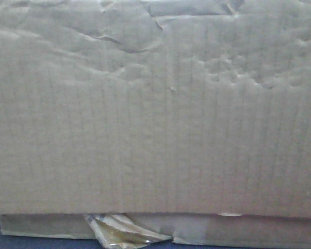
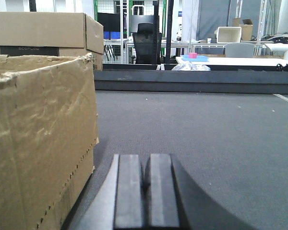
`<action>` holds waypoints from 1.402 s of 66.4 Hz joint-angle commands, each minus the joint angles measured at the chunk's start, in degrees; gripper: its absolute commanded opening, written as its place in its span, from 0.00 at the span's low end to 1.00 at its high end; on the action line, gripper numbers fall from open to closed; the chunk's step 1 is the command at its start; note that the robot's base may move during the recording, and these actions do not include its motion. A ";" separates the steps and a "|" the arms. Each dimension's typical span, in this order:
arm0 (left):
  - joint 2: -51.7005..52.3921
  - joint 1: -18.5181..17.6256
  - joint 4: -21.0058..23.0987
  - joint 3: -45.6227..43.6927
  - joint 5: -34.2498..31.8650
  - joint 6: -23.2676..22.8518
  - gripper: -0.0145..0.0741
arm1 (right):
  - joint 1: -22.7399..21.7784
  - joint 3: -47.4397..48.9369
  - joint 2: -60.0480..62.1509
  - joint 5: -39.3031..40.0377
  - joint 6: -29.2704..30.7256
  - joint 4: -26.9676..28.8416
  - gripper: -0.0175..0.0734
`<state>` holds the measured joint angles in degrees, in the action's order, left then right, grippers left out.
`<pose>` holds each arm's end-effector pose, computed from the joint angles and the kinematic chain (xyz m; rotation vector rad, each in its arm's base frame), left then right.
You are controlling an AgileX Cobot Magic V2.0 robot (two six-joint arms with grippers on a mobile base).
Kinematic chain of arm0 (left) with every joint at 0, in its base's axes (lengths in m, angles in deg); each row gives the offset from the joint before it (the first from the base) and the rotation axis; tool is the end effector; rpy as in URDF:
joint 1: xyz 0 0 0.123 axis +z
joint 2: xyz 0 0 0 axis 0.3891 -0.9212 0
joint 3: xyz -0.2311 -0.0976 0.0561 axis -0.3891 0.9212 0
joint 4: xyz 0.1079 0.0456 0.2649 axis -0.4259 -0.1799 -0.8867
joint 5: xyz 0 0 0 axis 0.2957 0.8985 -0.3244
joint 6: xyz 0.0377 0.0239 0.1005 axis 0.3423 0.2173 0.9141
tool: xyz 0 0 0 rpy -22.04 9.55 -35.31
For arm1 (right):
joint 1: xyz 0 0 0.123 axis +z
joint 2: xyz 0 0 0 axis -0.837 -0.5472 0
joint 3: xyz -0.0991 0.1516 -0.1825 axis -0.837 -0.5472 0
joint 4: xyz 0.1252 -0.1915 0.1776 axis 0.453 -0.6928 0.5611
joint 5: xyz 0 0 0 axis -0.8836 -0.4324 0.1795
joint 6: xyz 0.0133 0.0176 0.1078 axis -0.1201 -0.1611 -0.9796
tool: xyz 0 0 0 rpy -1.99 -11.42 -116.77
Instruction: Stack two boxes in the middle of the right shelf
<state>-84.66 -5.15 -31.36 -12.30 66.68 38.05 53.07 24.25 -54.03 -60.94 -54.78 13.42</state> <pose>0.3462 0.0878 0.2451 0.0750 2.7528 -0.1149 0.1422 -0.0093 0.2103 0.0773 1.5006 -0.0223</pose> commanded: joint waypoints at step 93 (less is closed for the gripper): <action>-5.15 -53.95 -28.66 -30.49 8.76 -60.39 0.04 | -0.14 0.47 0.17 1.37 0.18 -0.21 0.01</action>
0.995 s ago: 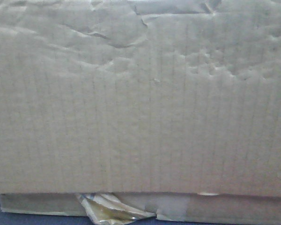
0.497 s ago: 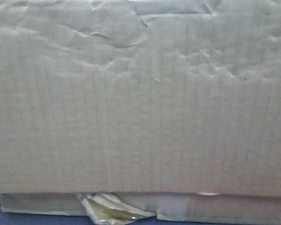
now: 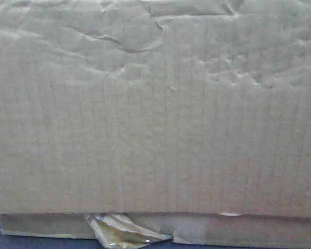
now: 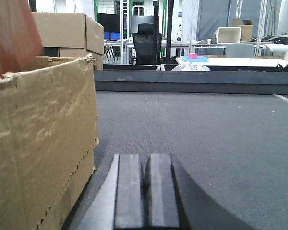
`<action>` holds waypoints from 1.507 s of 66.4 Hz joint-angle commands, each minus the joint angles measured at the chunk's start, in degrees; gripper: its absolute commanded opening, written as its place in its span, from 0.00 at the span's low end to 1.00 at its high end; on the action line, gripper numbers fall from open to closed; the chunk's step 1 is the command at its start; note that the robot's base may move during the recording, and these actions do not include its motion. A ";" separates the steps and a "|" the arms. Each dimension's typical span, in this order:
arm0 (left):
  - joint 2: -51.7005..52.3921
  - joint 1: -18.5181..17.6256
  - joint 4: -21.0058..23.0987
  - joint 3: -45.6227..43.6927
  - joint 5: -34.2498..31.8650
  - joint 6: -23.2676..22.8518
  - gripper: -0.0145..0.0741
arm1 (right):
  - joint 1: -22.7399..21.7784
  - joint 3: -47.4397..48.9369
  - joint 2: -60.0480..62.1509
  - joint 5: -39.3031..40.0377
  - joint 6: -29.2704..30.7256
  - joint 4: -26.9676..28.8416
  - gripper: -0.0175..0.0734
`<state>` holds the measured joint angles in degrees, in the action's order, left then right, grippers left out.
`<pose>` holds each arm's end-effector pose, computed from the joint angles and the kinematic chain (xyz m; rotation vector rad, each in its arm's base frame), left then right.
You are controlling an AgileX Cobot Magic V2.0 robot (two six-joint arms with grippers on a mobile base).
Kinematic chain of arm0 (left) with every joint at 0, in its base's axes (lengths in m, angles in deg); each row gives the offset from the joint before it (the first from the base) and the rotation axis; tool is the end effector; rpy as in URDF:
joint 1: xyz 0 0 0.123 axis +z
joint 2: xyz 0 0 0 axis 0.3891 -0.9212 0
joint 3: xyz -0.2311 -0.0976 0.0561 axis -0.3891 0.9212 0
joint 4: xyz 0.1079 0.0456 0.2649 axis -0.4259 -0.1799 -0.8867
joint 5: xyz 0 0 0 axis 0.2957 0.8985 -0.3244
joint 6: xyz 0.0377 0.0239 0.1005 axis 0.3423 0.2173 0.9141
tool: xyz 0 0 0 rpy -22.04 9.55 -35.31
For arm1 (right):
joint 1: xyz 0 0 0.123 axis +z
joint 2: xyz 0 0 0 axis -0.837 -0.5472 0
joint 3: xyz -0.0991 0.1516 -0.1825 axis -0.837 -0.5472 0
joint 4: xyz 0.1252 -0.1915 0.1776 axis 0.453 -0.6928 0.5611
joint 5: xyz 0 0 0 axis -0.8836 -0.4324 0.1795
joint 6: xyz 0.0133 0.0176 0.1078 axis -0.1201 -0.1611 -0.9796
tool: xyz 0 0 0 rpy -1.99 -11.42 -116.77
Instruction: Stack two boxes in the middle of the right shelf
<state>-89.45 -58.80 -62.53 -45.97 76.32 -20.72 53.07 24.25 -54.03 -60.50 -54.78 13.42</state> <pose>0.3325 -0.2010 0.4043 0.0521 2.4126 -0.1424 0.1421 -0.0093 0.2111 0.0770 1.4930 -0.0224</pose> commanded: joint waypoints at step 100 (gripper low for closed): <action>1.32 -0.07 -2.10 -5.36 -0.87 1.05 0.61 | -0.14 0.47 0.17 0.92 0.18 -0.21 0.01</action>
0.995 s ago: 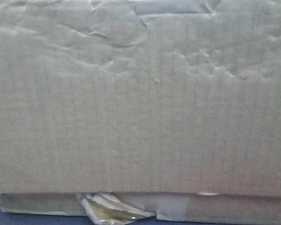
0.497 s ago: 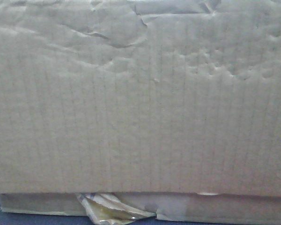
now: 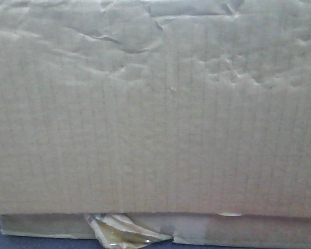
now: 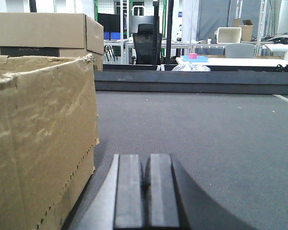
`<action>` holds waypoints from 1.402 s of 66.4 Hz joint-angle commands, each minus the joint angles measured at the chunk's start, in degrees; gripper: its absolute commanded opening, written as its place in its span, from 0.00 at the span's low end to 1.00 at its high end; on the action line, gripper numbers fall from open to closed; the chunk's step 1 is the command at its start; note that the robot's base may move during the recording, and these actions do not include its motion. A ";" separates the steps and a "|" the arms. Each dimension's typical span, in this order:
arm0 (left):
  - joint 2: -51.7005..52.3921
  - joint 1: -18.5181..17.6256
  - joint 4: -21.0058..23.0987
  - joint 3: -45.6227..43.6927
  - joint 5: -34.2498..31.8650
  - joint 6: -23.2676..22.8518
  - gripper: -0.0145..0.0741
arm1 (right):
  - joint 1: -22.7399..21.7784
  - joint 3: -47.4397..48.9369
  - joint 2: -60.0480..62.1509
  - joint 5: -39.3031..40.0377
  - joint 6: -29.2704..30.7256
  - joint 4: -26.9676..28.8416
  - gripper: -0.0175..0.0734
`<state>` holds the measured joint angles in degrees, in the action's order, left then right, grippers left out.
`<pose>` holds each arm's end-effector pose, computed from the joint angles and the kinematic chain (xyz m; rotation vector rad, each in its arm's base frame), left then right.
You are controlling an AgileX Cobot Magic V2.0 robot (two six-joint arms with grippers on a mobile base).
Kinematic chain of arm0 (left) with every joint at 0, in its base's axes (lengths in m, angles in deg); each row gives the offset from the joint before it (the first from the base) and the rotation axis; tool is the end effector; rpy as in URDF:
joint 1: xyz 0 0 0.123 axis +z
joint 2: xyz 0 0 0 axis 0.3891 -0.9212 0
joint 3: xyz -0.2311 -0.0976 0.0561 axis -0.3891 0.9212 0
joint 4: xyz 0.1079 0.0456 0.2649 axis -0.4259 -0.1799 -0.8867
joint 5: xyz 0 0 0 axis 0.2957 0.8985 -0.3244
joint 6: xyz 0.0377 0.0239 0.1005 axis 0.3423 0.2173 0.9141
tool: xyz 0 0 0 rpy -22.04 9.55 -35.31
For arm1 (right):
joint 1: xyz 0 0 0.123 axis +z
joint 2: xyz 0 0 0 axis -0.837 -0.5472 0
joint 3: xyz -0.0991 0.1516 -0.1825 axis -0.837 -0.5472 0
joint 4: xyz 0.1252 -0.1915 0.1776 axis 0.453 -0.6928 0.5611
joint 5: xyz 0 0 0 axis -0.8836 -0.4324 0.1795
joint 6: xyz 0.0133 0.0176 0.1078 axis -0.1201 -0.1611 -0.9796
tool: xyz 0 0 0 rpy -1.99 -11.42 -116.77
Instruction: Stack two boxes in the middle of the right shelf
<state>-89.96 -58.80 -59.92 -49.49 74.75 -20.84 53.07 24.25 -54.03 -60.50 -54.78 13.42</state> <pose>0.3321 -0.2067 0.4220 0.0442 2.3645 -0.2454 0.1421 -0.0093 0.2111 0.0770 1.4930 -0.0224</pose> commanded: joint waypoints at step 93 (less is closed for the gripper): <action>3.73 8.74 8.71 24.05 0.70 8.16 0.61 | -0.14 0.47 0.17 0.92 0.18 -0.21 0.01</action>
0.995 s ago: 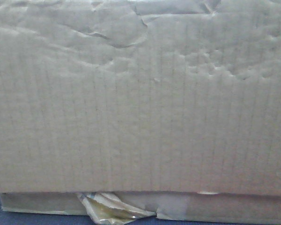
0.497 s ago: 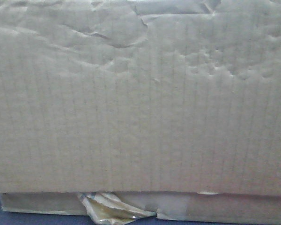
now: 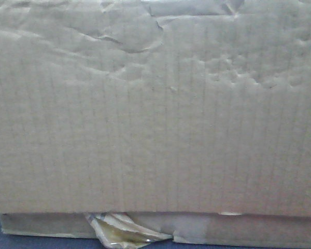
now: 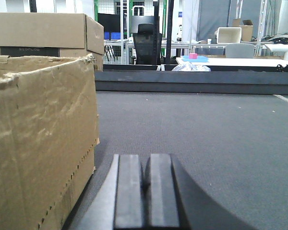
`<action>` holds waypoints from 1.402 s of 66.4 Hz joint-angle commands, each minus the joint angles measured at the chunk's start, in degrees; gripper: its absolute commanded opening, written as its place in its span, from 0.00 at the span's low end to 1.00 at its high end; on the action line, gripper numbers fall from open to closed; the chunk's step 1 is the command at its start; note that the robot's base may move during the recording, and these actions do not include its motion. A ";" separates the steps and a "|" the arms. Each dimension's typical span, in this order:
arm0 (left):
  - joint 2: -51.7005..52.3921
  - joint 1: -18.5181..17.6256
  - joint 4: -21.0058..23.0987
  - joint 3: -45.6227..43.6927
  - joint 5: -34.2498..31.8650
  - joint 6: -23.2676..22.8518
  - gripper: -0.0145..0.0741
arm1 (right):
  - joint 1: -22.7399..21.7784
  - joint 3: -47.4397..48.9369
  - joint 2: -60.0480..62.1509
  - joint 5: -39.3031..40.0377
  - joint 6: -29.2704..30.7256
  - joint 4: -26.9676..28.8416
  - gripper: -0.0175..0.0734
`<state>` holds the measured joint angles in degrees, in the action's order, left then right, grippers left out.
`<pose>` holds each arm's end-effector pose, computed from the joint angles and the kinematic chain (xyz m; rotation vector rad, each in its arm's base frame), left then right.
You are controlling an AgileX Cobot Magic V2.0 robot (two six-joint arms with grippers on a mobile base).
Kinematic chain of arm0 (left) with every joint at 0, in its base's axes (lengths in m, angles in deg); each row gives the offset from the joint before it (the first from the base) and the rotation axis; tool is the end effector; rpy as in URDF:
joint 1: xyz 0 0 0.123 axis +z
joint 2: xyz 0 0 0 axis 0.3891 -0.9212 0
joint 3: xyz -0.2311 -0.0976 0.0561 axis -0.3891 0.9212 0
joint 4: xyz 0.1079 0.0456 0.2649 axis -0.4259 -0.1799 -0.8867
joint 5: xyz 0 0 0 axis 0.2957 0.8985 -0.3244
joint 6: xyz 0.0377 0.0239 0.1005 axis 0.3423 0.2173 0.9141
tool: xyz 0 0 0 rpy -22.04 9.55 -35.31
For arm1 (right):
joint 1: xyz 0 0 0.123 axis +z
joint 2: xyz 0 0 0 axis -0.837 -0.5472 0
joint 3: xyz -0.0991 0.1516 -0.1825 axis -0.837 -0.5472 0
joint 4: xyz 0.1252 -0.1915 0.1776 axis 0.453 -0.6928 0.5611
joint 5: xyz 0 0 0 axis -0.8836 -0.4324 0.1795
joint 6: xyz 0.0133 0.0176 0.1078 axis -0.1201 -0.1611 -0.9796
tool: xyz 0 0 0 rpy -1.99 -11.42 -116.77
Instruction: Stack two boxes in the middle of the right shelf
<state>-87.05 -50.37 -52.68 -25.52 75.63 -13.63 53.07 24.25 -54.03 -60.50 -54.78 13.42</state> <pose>0.3357 -0.1580 0.2979 0.0593 2.7540 -0.0535 0.1421 -0.0093 0.2111 0.0770 1.4930 -0.0224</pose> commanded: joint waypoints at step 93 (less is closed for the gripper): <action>0.81 0.10 0.90 0.09 -0.19 0.95 0.61 | -0.14 51.75 -47.72 -59.94 -13.03 0.47 0.02</action>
<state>-86.92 -50.23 -51.68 -25.44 75.63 -12.73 53.07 71.82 -96.29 -118.32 -65.05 13.84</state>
